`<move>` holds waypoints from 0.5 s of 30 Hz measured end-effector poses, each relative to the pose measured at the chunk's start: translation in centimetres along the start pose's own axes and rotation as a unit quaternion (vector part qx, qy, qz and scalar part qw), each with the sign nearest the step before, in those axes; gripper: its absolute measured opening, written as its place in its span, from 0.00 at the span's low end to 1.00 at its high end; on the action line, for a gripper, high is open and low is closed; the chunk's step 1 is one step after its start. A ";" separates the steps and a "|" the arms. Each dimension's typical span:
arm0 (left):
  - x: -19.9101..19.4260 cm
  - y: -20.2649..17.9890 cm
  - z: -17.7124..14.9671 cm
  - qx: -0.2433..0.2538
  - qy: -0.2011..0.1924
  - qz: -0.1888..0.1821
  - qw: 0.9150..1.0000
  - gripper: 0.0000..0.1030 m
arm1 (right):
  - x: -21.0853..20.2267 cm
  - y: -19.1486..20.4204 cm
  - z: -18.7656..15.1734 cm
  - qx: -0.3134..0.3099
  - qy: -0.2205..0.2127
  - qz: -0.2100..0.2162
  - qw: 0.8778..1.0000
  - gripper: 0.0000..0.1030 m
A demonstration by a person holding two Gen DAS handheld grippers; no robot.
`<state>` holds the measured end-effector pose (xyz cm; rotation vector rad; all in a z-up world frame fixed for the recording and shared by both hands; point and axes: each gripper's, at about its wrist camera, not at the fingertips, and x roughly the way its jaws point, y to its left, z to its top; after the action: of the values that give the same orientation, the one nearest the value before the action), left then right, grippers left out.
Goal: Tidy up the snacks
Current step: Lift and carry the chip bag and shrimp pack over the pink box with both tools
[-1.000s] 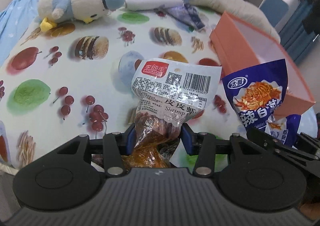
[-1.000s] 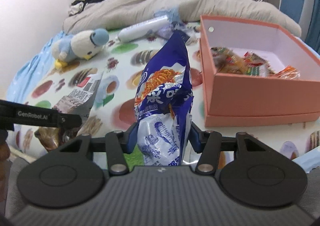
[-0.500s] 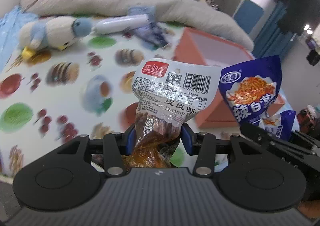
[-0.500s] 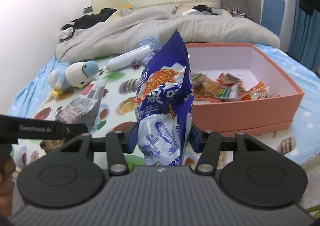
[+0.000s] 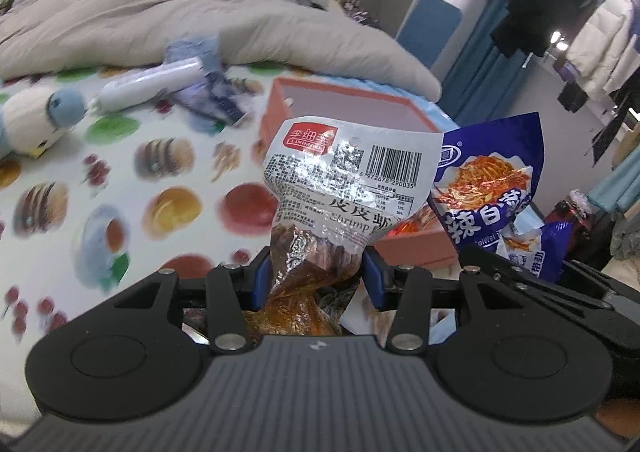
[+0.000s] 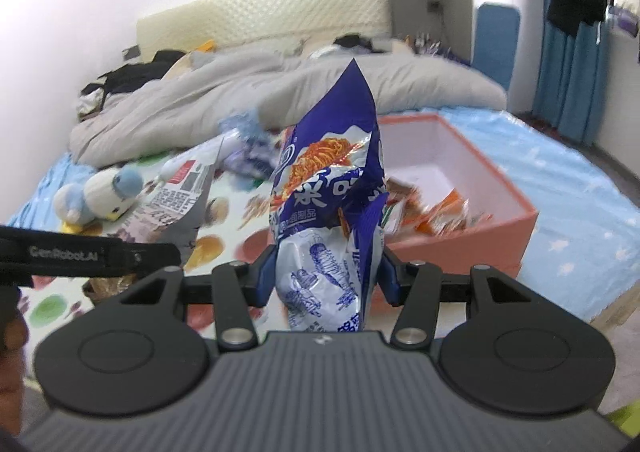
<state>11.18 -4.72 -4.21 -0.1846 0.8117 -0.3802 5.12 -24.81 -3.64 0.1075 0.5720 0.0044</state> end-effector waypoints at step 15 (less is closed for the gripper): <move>8.2 -3.6 8.6 0.034 -0.015 -0.040 0.999 0.51 | 6.6 -5.0 4.7 0.014 -0.036 -0.013 0.999 0.52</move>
<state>21.74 -11.21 -2.78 -0.1597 0.7623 -0.4792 13.13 -30.04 -3.77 0.1271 0.5013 -0.0327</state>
